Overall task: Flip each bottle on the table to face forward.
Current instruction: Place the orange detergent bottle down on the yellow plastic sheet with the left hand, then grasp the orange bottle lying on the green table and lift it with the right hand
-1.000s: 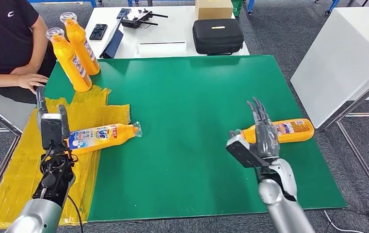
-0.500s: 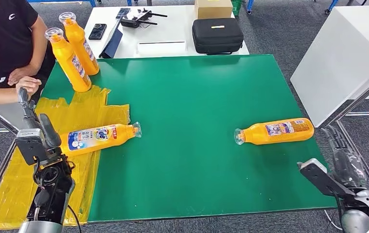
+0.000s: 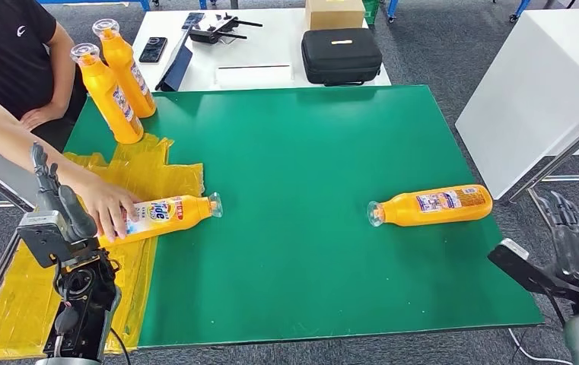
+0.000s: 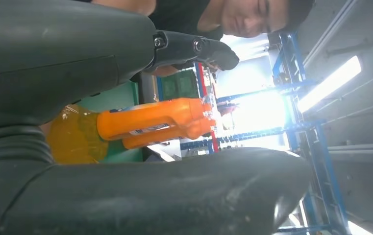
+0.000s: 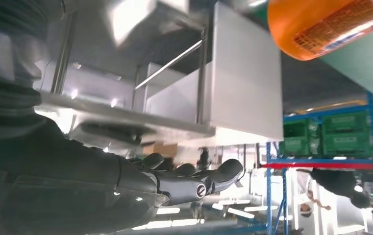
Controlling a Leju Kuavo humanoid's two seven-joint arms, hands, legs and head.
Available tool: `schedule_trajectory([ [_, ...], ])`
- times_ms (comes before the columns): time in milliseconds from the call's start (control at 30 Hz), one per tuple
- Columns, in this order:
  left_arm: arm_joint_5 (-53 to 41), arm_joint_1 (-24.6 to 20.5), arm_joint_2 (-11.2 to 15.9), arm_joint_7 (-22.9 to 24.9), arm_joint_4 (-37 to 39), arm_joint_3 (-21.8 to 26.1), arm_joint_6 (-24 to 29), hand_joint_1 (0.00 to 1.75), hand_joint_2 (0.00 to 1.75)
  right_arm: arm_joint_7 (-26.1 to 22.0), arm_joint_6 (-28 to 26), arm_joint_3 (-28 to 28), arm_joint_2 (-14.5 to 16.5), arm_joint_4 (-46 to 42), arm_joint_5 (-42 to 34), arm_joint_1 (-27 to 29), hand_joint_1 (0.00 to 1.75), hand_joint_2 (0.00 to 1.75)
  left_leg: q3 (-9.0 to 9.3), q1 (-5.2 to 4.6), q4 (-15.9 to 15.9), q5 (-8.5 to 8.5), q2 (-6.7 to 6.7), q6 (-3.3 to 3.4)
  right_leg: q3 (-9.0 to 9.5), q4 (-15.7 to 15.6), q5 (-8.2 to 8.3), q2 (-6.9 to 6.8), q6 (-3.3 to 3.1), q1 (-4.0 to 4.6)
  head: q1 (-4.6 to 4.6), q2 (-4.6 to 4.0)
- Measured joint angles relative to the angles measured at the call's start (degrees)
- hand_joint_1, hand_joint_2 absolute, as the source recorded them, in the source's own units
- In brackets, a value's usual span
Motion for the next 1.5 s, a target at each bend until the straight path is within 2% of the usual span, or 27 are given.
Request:
schedule_trajectory([
  [167, 0.08, 0.58, -1.15, -0.15, -1.21, -0.73, -1.03, 0.00, 0.00, 1.11, -4.78, 8.29, 0.37, 13.04, 4.67, -9.42, 0.00, 1.75, 0.03, 0.00, 0.00, 0.14, 0.23, 0.11, -0.05, 0.00, 0.09, 0.13, 0.09, 0.00, -0.01, 0.00],
  [400, 0.11, 0.59, -1.79, 0.02, -2.06, -1.63, -1.40, 0.00, 0.00, 1.22, -5.79, 15.74, 1.16, 24.94, 6.59, -17.32, 0.00, 1.75, -0.07, -0.01, 0.00, 0.19, 0.07, 0.15, -0.05, 0.03, 0.12, 0.08, 0.13, -0.01, -0.01, 0.00],
  [733, 0.66, 0.74, -2.23, 1.75, -3.58, -2.08, -2.40, 0.00, 0.00, 2.15, -4.69, 24.21, 3.27, 38.70, 10.21, -26.00, 0.00, 1.75, -0.07, -0.01, 0.00, 0.19, 0.03, 0.16, -0.06, 0.02, 0.12, 0.05, 0.13, -0.01, -0.01, 0.00],
  [967, 1.72, 0.93, -2.23, 2.08, -3.78, -2.57, -3.46, 0.00, 0.00, 3.02, -3.61, 27.81, 3.56, 45.18, 11.54, -29.86, 0.00, 1.75, -0.06, -0.01, 0.01, 0.19, 0.03, 0.16, -0.06, 0.02, 0.13, 0.04, 0.13, -0.02, 0.00, 0.00],
  [1133, 3.20, 0.92, -2.23, 1.75, -3.94, -2.62, -3.90, 0.00, 0.00, 4.49, -0.69, 29.87, 3.66, 49.69, 12.42, -33.24, 0.00, 1.75, -0.03, -0.01, 0.01, 0.22, -0.01, 0.19, -0.04, 0.01, 0.13, 0.03, 0.13, -0.02, 0.01, 0.00],
  [1167, 3.45, 0.88, -2.23, 1.77, -4.04, -2.62, -3.95, 0.00, 0.00, 5.02, 0.26, 30.27, 3.71, 50.52, 12.72, -33.94, 0.26, 1.75, 0.00, -0.01, 0.01, 0.22, 0.00, 0.19, -0.02, 0.01, 0.13, 0.03, 0.13, -0.02, 0.00, 0.00],
  [1267, 3.65, 0.75, -2.23, 1.80, -4.31, -2.70, -4.01, 0.00, 0.00, 6.15, 2.54, 31.35, 3.83, 52.66, 13.31, -35.89, 1.53, 1.75, 0.13, -0.01, 0.01, 0.22, -0.01, 0.19, 0.09, 0.00, 0.12, 0.03, 0.13, -0.02, 0.01, 0.00],
  [1300, 3.66, 0.74, -2.23, 1.81, -4.35, -2.73, -4.04, 0.00, 0.00, 6.48, 3.13, 31.65, 3.87, 53.25, 13.45, -36.42, 1.71, 1.75, 0.16, -0.01, 0.01, 0.22, -0.02, 0.19, 0.12, -0.01, 0.12, 0.03, 0.13, -0.02, 0.01, 0.00],
  [1500, 3.72, 0.67, -2.23, 1.90, -4.35, -3.49, -4.45, 0.00, 0.00, 8.12, 6.59, 32.59, 3.90, 56.32, 13.83, -38.60, 1.75, 1.75, 0.50, -0.01, 0.01, 0.20, -0.06, 0.20, 0.43, -0.10, 0.10, 0.02, 0.13, -0.01, 0.02, 0.00],
])
